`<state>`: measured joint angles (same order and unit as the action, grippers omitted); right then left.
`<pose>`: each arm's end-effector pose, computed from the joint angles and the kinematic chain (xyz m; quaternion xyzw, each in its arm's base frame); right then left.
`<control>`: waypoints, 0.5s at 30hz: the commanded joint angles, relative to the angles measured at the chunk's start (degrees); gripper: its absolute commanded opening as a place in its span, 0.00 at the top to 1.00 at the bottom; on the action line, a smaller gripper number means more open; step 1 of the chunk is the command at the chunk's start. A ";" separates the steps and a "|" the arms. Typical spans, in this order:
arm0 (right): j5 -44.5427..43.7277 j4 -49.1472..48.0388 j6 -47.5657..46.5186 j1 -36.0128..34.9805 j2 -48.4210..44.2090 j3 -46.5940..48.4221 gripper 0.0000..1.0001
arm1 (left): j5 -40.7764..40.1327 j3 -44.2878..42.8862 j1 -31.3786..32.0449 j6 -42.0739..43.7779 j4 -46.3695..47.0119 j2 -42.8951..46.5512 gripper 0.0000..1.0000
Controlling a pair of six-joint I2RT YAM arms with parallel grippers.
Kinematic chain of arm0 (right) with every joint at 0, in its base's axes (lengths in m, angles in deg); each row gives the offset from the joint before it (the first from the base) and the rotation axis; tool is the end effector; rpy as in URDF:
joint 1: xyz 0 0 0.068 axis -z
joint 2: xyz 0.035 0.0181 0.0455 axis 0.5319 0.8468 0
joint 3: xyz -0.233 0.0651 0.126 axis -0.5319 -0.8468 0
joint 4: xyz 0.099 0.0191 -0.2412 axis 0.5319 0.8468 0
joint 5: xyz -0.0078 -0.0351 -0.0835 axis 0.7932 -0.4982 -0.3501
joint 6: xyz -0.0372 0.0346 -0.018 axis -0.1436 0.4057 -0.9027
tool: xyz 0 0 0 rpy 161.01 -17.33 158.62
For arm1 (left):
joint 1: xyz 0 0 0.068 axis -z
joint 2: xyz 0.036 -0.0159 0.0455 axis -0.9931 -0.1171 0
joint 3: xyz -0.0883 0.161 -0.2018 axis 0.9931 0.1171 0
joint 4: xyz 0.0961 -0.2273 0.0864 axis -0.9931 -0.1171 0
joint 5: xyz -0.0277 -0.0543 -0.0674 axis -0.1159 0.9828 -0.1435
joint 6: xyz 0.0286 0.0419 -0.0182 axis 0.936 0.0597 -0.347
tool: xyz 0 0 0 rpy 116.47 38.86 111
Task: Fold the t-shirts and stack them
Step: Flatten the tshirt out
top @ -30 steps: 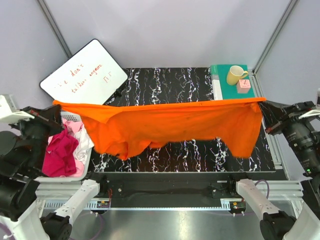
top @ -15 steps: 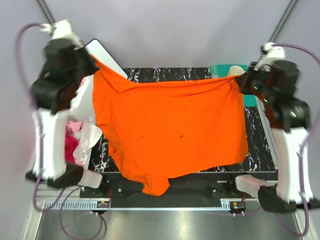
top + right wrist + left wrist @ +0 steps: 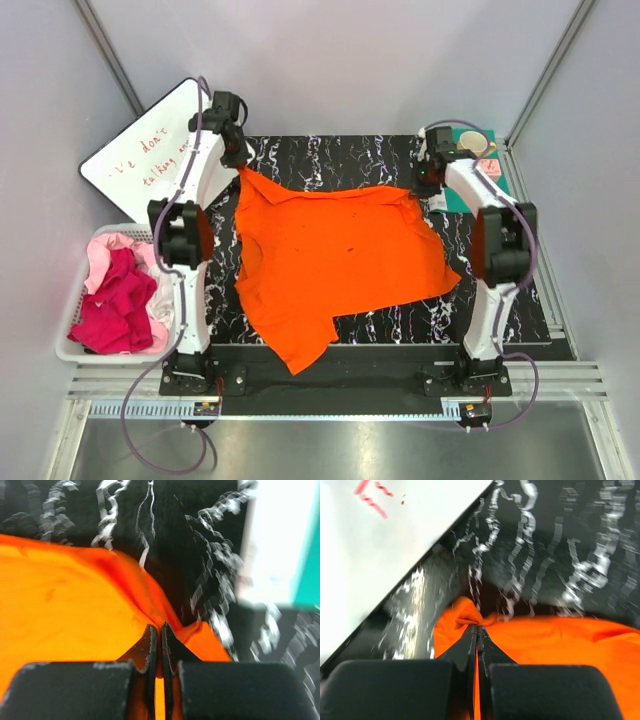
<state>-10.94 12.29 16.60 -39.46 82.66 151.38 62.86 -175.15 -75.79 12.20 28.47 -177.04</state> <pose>0.4273 0.0579 0.2521 -0.0237 0.9503 0.0732 0.3018 0.4782 -0.0587 0.3126 -0.1291 0.9439 -0.0202 0.3031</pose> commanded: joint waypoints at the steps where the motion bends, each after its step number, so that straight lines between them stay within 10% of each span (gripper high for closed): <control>1: 3.96 -4.72 0.37 0.30 14.80 11.71 1.00 | 5.03 -6.41 -3.35 -1.15 3.56 -8.58 1.00; 15: 3.70 1.34 6.00 3.73 31.74 36.87 1.00 | 9.16 -2.82 -4.23 -3.79 9.36 -6.84 1.00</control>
<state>-7.27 12.81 20.89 -37.28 115.33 185.34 69.79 -178.42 -80.42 9.60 34.18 -191.78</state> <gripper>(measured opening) 0.044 0.005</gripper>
